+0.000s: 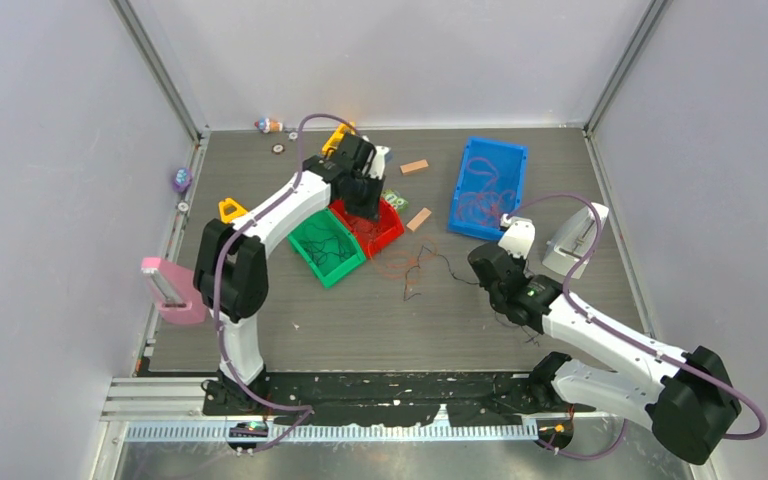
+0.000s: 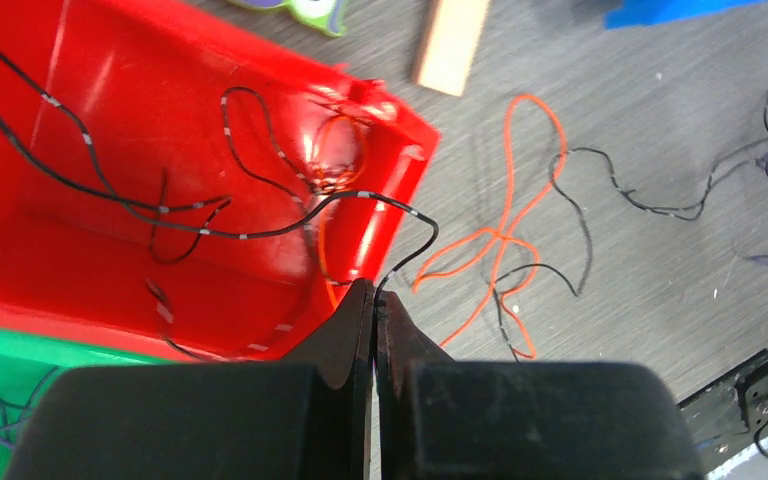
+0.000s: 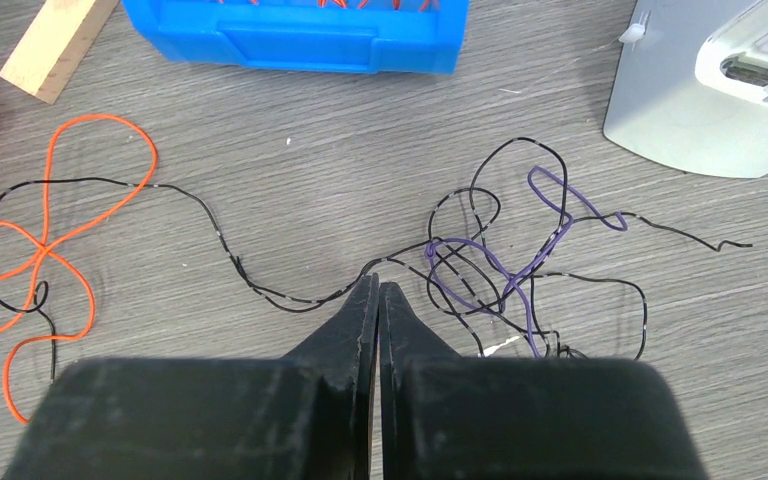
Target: Untangle the cables
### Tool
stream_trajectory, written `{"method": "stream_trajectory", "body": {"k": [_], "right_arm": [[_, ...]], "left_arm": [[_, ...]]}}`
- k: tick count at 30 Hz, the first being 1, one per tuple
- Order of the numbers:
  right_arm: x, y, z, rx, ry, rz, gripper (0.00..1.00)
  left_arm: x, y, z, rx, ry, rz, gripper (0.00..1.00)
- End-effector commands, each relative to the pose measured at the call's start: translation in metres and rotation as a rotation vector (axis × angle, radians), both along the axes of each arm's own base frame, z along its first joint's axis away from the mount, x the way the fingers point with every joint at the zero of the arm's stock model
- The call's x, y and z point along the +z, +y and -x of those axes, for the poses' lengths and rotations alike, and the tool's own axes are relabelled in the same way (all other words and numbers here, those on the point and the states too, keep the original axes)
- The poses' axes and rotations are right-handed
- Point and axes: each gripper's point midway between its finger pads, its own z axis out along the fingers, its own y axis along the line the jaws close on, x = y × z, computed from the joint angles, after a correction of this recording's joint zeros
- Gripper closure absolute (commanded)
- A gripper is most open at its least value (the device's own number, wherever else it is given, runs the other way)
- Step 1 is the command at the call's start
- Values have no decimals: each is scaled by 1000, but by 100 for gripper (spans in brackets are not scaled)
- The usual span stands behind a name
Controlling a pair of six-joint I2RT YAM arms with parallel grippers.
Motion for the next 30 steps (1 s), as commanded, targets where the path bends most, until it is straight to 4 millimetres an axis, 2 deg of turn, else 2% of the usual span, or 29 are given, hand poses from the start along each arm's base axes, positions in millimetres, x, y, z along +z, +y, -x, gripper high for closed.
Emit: {"method": "stream_trajectory", "body": {"k": [1, 5, 12, 21, 22, 24, 27, 30], "right_arm": [[7, -2, -2, -8, -40, -18, 94], [7, -2, -2, -10, -38, -25, 94], [8, 0, -4, -5, -35, -27, 94], [5, -1, -2, -2, -28, -29, 94], [5, 0, -2, -1, -27, -30, 94], [5, 0, -2, -1, -28, -31, 94], [7, 1, -3, 3, -29, -30, 93], [6, 2, -4, 4, -24, -30, 93]], "left_arm": [[1, 23, -21, 122, 19, 73, 100], [-16, 39, -32, 154, 63, 25, 100], [-45, 39, -60, 185, 111, -50, 100], [-83, 37, -53, 198, 180, -59, 100], [-82, 38, -53, 197, 174, -63, 99], [-77, 41, -53, 194, 151, -81, 91], [-56, 44, -55, 186, 80, -107, 74], [-31, 45, -57, 188, 16, -97, 66]]}}
